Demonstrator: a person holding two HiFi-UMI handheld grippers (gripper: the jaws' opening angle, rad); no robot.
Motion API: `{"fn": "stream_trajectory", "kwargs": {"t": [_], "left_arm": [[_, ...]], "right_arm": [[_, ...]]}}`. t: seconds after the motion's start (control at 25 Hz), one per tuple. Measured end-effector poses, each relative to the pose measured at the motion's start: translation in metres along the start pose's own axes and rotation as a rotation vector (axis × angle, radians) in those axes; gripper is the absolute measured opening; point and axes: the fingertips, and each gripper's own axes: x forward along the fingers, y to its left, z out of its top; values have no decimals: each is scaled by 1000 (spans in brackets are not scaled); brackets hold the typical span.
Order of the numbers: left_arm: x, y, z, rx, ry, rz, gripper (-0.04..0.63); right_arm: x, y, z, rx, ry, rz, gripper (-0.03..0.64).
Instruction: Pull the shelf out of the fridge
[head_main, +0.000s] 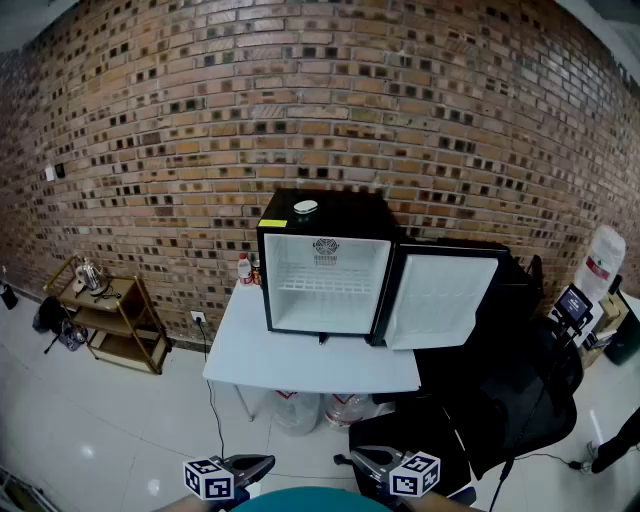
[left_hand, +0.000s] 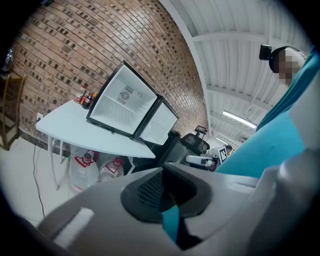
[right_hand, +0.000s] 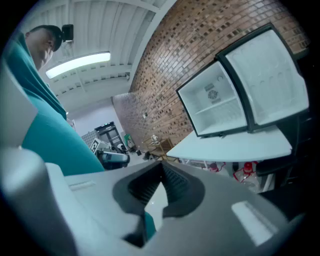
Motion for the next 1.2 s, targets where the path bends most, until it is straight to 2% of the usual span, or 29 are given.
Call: {"fn": "stream_trajectory", "kwargs": {"t": [0.28,0.52,0.64,0.84,0.88,0.92,1.0,1.2], "left_arm": [[42,-19,3,25,10,19,0],[79,-21,13,74,-9,101,0],[84,-13,24,116,-4,137,0],[78,25,48,182,7,150,1],[77,37,55,189,6,148,12],[76,49,62,197,7,144,53],[76,72,75,231,24,132,73],[76,120,105,421,141,80,152]], "right_arm": [[-27,-32,20,-101,6,16,3],[-35,-62,29,-223,46,44,5],[-26,-75,32,-234,58,40,23],[9,-89,45,-254,77,16,71],[19,-92,49,-260,84,6,77],[30,-96,53,-264,90,-7,79],[52,-104,63,-263,98,-41,86],[102,-121,90,-260,109,-143,105]]}}
